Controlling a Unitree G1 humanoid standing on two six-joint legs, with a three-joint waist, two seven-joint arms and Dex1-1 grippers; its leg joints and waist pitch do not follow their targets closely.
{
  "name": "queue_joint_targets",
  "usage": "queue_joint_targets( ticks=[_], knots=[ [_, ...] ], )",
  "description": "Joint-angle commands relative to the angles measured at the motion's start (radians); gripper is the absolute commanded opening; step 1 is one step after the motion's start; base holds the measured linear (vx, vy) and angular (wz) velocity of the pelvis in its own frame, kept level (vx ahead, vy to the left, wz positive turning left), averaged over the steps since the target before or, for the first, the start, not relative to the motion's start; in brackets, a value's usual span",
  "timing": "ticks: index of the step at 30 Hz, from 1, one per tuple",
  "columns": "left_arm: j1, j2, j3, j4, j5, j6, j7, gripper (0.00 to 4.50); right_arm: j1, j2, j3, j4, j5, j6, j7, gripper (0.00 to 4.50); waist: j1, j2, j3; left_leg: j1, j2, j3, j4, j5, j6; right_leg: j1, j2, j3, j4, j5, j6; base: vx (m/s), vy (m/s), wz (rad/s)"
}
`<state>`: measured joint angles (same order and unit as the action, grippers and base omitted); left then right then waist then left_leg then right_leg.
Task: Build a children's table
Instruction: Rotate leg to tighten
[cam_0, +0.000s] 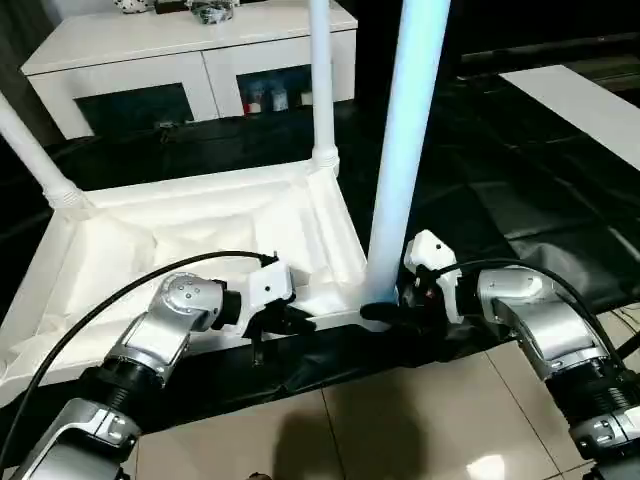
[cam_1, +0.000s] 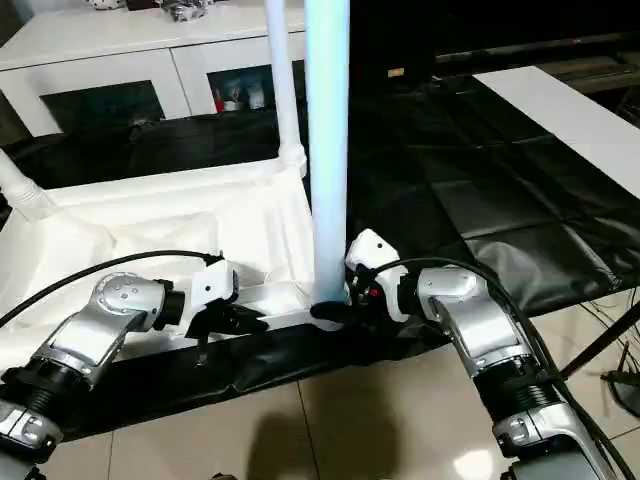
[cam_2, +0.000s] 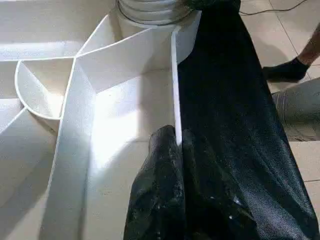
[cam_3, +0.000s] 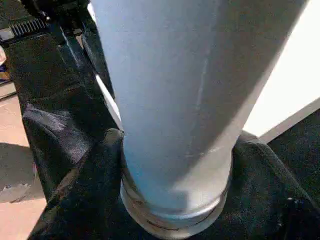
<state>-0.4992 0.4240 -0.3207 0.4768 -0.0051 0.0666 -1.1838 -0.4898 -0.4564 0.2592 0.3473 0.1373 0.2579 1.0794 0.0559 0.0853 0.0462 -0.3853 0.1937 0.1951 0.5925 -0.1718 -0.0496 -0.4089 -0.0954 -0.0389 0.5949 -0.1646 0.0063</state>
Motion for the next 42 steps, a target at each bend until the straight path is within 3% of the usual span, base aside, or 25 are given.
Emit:
queue_joint_targets(
  ticks=[1, 5, 7, 9, 10, 11, 15, 16, 19, 21, 25, 26, 29, 31, 33, 36, 39, 40, 42],
  knots=[
    [0.006, 0.008, 0.003, -0.034, -0.015, -0.001, -0.010, 0.00, -0.002, 0.005, -0.006, -0.018, 0.006, 0.013, 0.001, 2.70, 0.000, -0.020, -0.068, 0.019, 0.027, -0.011, -0.069, -0.253, 0.045, 0.042, -0.035, 0.022, -0.065, -0.250, -0.226, 0.000, 0.000, 0.00],
    [0.005, -0.007, 0.007, -0.016, -0.003, 0.005, 0.026, 0.00, 0.001, 0.079, -0.055, 0.018, 0.015, 0.023, -0.135, 2.67, -0.002, -0.015, -0.069, 0.019, 0.027, -0.011, -0.069, -0.248, 0.043, 0.039, -0.035, 0.021, -0.064, -0.243, -0.228, 0.000, 0.000, 0.00],
    [-0.006, -0.029, 0.011, 0.013, 0.021, 0.009, 0.088, 0.00, -0.005, 0.134, -0.086, 0.062, -0.001, 0.025, -0.258, 2.67, -0.010, -0.017, -0.068, 0.016, 0.024, -0.014, -0.072, -0.256, 0.027, 0.042, -0.035, 0.020, -0.064, -0.259, -0.221, 0.000, 0.000, 0.00],
    [-0.023, -0.057, 0.017, 0.050, 0.048, 0.024, 0.169, 0.00, -0.013, 0.190, -0.126, 0.106, -0.001, 0.044, -0.379, 2.67, -0.025, -0.015, -0.066, 0.019, 0.022, -0.014, -0.075, -0.292, 0.006, 0.038, -0.034, 0.021, -0.071, -0.296, -0.210, 0.000, 0.000, 0.00],
    [-0.023, -0.057, 0.017, 0.050, 0.048, 0.024, 0.169, 0.00, -0.013, 0.190, -0.126, 0.106, -0.001, 0.044, -0.379, 2.67, -0.024, -0.014, -0.066, 0.022, 0.022, -0.016, -0.075, -0.299, 0.001, 0.037, -0.034, 0.020, -0.072, -0.306, -0.205, 0.000, 0.000, 0.00],
    [-0.045, -0.108, 0.033, 0.083, 0.057, 0.070, 0.265, 0.00, -0.027, 0.266, -0.189, 0.171, -0.001, 0.073, -0.571, 2.67, -0.028, -0.013, -0.067, 0.022, 0.023, -0.015, -0.076, -0.299, -0.002, 0.037, -0.033, 0.021, -0.071, -0.301, -0.206, 0.000, 0.000, 0.00],
    [-0.082, -0.181, 0.046, 0.126, 0.078, 0.130, 0.404, 0.00, -0.042, 0.343, -0.239, 0.255, -0.022, 0.077, -0.788, 2.66, -0.035, -0.012, -0.064, 0.027, 0.019, -0.017, -0.079, -0.339, -0.024, 0.031, -0.033, 0.021, -0.080, -0.344, -0.186, 0.000, 0.000, 0.00],
    [-0.114, -0.238, 0.071, 0.167, 0.087, 0.188, 0.529, 0.00, -0.060, 0.385, -0.274, 0.319, -0.036, 0.058, -0.938, 2.66, -0.039, -0.007, -0.065, 0.029, 0.018, -0.015, -0.078, -0.348, -0.028, 0.025, -0.034, 0.023, -0.080, -0.344, -0.188, 0.000, 0.000, 0.00],
    [-0.145, -0.290, 0.091, 0.214, 0.097, 0.212, 0.636, 0.00, -0.084, 0.421, -0.305, 0.384, -0.041, 0.046, -1.062, 2.66, -0.039, -0.010, -0.065, 0.032, 0.014, -0.017, -0.078, -0.368, -0.033, 0.026, -0.032, 0.020, -0.087, -0.370, -0.174, 0.000, 0.000, 0.00],
    [-0.174, -0.339, 0.096, 0.268, 0.110, 0.202, 0.700, 0.00, -0.132, 0.449, -0.305, 0.456, -0.073, -0.003, -1.147, 2.66, -0.034, -0.008, -0.067, 0.033, 0.013, -0.019, -0.080, -0.381, -0.018, 0.029, -0.034, 0.017, -0.093, -0.369, -0.164, 0.000, 0.000, 0.00],
    [-0.185, -0.352, 0.098, 0.281, 0.110, 0.188, 0.700, 0.00, -0.175, 0.471, -0.314, 0.500, -0.056, -0.058, -1.135, 2.66, -0.037, -0.007, -0.070, 0.024, 0.012, -0.020, -0.081, -0.371, 0.007, 0.036, -0.035, 0.014, -0.094, -0.356, -0.154, 0.000, 0.000, 0.00],
    [-0.186, -0.347, 0.098, 0.276, 0.109, 0.186, 0.692, 0.00, -0.185, 0.476, -0.318, 0.507, -0.043, -0.072, -1.098, 3.01, -0.037, -0.006, -0.070, 0.023, 0.012, -0.020, -0.081, -0.371, 0.010, 0.035, -0.035, 0.013, -0.094, -0.359, -0.155, 0.000, 0.000, 0.00],
    [-0.181, -0.327, 0.088, 0.261, 0.109, 0.139, 0.652, 0.00, -0.189, 0.471, -0.306, 0.495, -0.044, -0.101, -1.040, 3.22, -0.037, -0.006, -0.073, 0.021, 0.015, -0.022, -0.083, -0.362, 0.020, 0.039, -0.036, 0.011, -0.094, -0.345, -0.154, 0.000, 0.000, 0.00],
    [-0.165, -0.301, 0.078, 0.234, 0.098, 0.108, 0.582, 0.00, -0.195, 0.453, -0.294, 0.479, -0.041, -0.121, -0.982, 3.46, -0.039, -0.011, -0.073, 0.015, 0.015, -0.021, -0.083, -0.341, 0.030, 0.043, -0.035, 0.011, -0.088, -0.302, -0.169, 0.000, 0.000, 0.00],
    [-0.147, -0.281, 0.072, 0.207, 0.088, 0.106, 0.533, 0.00, -0.196, 0.437, -0.290, 0.458, -0.026, -0.110, -0.924, 3.62, -0.046, -0.009, -0.075, 0.014, 0.016, -0.019, -0.080, -0.325, 0.043, 0.043, -0.037, 0.010, -0.087, -0.281, -0.189, 0.000, 0.000, 0.00],
    [-0.126, -0.260, 0.065, 0.186, 0.075, 0.086, 0.476, 0.00, -0.192, 0.406, -0.260, 0.441, -0.037, -0.093, -0.846, 3.62, -0.046, -0.011, -0.077, 0.012, 0.017, -0.017, -0.077, -0.298, 0.056, 0.047, -0.040, 0.010, -0.084, -0.268, -0.202, 0.000, 0.000, 0.00],
    [-0.078, -0.212, 0.036, 0.147, 0.059, 0.033, 0.358, 0.00, -0.149, 0.332, -0.195, 0.357, -0.048, -0.086, -0.652, 3.62, -0.039, -0.010, -0.078, 0.012, 0.021, -0.015, -0.074, -0.256, 0.076, 0.049, -0.038, 0.010, -0.080, -0.220, -0.213, 0.000, 0.000, 0.00],
    [-0.063, -0.195, 0.026, 0.133, 0.053, 0.020, 0.318, 0.00, -0.128, 0.303, -0.168, 0.318, -0.052, -0.088, -0.584, 3.62, -0.039, -0.003, -0.079, 0.012, 0.022, -0.015, -0.073, -0.246, 0.080, 0.049, -0.037, 0.010, -0.076, -0.203, -0.217, 0.000, 0.000, 0.00],
    [-0.024, -0.140, 0.005, 0.075, 0.029, 0.005, 0.202, 0.00, -0.050, 0.201, -0.092, 0.172, -0.027, -0.066, -0.364, 3.62, -0.023, -0.003, -0.082, 0.013, 0.027, -0.013, -0.069, -0.200, 0.100, 0.054, -0.033, 0.009, -0.066, -0.119, -0.229, 0.000, 0.000, 0.00]
  ],
)
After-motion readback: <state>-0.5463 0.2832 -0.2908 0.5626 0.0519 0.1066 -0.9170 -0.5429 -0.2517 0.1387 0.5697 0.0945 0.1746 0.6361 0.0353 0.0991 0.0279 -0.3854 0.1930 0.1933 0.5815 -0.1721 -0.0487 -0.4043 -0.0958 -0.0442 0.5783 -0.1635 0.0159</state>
